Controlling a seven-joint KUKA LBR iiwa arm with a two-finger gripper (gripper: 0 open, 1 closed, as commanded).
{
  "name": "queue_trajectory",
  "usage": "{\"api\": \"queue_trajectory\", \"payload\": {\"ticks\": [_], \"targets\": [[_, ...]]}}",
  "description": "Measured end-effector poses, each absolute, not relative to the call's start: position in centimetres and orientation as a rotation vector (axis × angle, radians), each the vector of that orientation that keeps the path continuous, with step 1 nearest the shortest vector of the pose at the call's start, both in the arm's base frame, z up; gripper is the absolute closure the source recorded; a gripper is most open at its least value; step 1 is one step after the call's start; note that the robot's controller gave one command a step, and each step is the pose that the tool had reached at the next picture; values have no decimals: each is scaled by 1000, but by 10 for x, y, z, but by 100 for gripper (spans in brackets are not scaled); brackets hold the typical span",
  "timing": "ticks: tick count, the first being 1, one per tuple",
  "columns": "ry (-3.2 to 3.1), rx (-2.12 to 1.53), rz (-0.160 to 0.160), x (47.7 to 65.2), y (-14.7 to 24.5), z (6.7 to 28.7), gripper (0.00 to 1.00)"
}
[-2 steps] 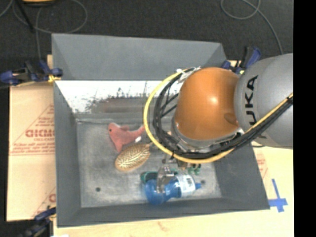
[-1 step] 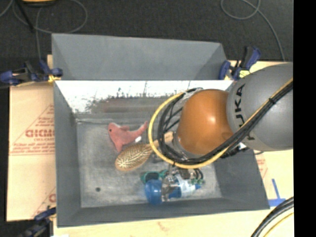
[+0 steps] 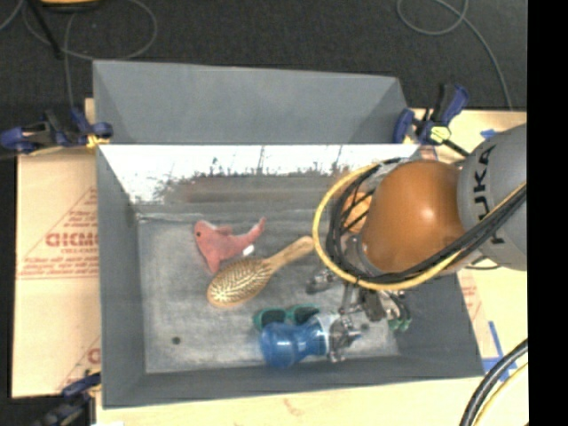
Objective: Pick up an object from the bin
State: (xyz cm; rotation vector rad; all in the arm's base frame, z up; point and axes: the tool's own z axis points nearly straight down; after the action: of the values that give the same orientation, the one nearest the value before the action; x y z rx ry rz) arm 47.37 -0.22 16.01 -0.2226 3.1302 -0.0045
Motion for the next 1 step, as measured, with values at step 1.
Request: {"api": "queue_trajectory", "payload": {"ticks": [1], "targets": [[3123,-342,-1,472,19,140,0]]}}
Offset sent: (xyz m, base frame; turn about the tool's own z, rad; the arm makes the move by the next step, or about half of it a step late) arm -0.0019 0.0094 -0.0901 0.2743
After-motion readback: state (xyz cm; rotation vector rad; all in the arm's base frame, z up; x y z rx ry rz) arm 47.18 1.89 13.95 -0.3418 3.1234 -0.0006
